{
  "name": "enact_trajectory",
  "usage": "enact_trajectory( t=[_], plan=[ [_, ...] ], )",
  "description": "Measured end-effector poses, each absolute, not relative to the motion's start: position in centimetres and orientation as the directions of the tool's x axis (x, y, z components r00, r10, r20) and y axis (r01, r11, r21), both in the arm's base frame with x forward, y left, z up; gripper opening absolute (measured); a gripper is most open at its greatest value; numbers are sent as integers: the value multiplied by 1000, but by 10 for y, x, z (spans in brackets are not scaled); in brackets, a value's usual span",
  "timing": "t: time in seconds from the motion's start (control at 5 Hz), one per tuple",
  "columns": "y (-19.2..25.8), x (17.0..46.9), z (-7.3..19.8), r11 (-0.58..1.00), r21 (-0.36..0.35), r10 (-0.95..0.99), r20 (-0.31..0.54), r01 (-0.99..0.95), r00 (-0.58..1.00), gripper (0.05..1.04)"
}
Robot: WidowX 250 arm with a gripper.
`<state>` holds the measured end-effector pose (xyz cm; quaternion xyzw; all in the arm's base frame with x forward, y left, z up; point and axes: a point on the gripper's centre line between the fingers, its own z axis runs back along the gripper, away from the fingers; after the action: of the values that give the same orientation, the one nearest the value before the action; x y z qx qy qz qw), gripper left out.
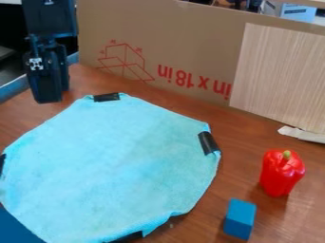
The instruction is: Fold the cloth from top left to bottom right
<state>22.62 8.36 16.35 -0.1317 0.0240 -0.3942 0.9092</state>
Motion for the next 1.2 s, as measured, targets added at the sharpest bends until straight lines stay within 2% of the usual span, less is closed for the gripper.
enact_trajectory(
  t=[0.2,0.4,0.8,1.0,1.2],
  plan=[
    [84,227,157,648,-285,-726,52,707,686,1000],
    [66,251,117,467,-435,-843,44,770,536,1000],
    [78,277,100,701,-182,-697,36,690,717,1000],
    [96,288,97,744,-121,-660,19,657,751,1000],
    [114,304,102,779,-101,-619,30,619,785,1000]
  ],
)
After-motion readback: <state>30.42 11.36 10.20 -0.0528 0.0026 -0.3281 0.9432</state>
